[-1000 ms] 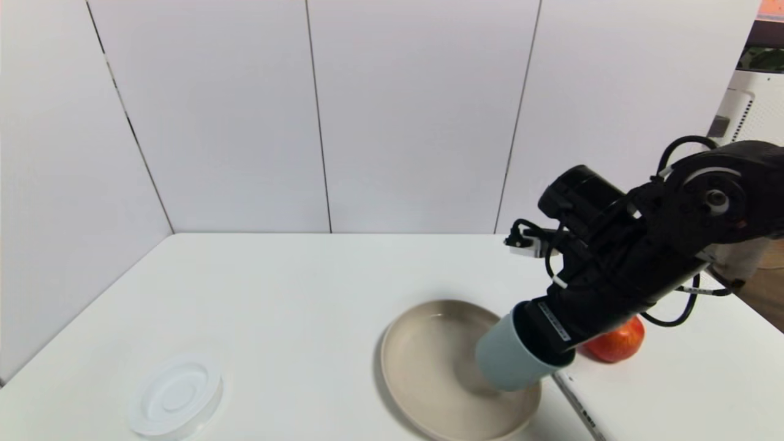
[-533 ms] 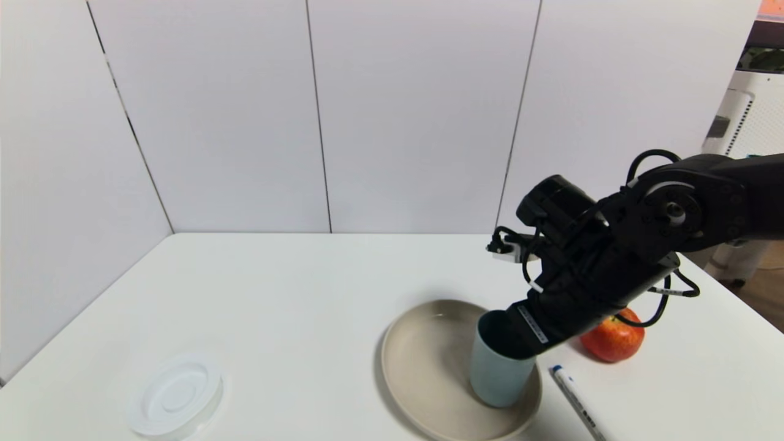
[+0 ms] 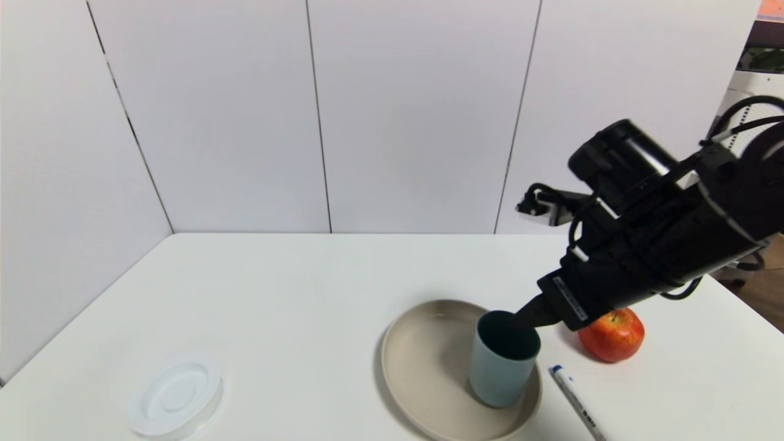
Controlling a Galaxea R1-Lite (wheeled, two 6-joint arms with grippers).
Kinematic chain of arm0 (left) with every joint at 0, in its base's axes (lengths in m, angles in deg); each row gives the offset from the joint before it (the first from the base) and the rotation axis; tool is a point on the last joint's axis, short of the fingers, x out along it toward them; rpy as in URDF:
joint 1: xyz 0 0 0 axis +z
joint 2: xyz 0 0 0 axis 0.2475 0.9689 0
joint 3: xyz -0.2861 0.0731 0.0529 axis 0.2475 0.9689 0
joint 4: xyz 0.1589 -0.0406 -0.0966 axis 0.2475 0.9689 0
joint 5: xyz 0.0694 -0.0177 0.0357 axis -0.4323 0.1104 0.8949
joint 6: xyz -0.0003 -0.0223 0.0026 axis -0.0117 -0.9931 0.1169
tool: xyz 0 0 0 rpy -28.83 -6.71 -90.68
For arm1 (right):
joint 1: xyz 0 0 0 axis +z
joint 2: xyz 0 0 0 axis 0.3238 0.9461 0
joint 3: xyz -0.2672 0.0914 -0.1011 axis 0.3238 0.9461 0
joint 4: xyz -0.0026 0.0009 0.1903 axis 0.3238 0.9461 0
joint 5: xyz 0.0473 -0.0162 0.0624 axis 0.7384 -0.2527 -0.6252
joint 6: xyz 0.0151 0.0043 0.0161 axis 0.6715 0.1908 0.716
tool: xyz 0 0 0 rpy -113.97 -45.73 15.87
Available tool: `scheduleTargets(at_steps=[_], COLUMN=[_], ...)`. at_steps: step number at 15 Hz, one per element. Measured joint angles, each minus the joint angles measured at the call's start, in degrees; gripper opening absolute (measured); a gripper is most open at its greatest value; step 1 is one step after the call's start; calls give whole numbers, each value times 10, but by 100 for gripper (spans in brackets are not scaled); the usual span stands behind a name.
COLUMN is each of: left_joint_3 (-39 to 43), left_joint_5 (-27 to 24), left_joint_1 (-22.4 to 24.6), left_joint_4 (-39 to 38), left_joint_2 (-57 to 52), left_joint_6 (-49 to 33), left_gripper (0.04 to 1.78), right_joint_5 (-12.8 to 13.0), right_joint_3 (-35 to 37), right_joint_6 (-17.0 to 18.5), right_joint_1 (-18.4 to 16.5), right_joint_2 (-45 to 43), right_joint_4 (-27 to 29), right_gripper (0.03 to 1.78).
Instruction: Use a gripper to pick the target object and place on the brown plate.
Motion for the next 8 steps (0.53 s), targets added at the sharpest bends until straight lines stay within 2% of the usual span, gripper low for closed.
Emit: scheduleTargets(at_steps=[5,8], left_joint_3=[0,0], left_joint_5=[0,0], left_joint_1=[0,0], left_joint_4=[0,0], left_joint_2=[0,0], left_joint_6=[0,0], left_gripper=[169,169], right_joint_5=[4,29], right_joint_3=[33,133], right_joint_6=[-18,-29], right_joint_1=[-17,-70], right_joint_2=[-163,-281], right_joint_4=[-3,-37], right_gripper=[155,160])
